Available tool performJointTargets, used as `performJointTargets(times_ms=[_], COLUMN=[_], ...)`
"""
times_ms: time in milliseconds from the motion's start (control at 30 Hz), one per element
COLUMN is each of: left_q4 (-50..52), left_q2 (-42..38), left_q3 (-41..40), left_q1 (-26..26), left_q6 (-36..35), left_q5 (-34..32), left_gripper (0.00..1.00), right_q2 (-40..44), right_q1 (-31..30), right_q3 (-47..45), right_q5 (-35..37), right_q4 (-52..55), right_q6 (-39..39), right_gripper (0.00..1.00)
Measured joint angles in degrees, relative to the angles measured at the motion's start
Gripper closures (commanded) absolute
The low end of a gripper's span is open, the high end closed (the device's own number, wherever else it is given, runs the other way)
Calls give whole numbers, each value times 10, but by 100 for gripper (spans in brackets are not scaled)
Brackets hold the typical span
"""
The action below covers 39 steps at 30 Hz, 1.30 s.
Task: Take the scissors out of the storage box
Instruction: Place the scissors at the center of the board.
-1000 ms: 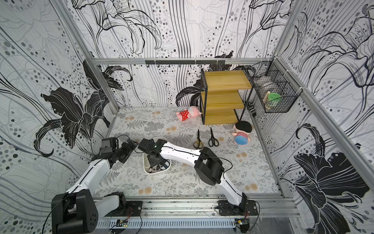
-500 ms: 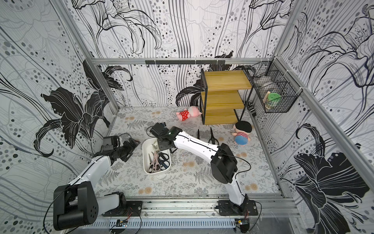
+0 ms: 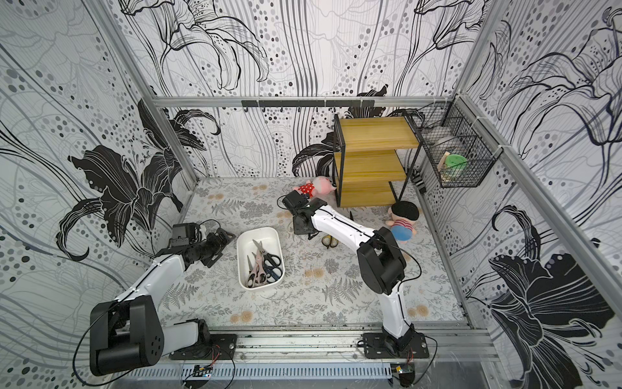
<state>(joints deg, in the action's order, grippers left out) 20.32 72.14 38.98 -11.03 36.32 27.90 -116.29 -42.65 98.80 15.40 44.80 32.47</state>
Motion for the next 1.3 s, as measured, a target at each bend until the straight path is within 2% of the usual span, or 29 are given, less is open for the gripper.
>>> performJointTargets(times_ms=[233, 600, 633, 767, 967, 1167, 1300], left_q4=[2, 0, 0, 3, 5, 11, 12], left_q2=[-6, -25, -26, -36, -52, -53, -53], left_q3=[5, -2, -3, -7, -8, -10, -11], left_q1=[0, 0, 0, 0, 1, 1, 1], left_q6=[0, 3, 3, 2, -3, -8, -8], left_q5=[0, 0, 0, -1, -5, -9, -9], left_gripper=[3, 3, 3, 3, 3, 3, 3], right_q2=[-51, -57, -57, -59, -59, -57, -35], right_q1=[3, 19, 19, 19, 19, 19, 19], right_q3=[-29, -89, -89, -89, -89, -66, -40], right_q5=[-14, -26, -26, -27, -27, -38, -79], right_q4=[-22, -72, -74, -78, -78, -49, -38], right_q6=[-21, -49, -49, -49, -49, -49, -49], right_gripper=[100, 100, 99, 85, 74, 72, 72])
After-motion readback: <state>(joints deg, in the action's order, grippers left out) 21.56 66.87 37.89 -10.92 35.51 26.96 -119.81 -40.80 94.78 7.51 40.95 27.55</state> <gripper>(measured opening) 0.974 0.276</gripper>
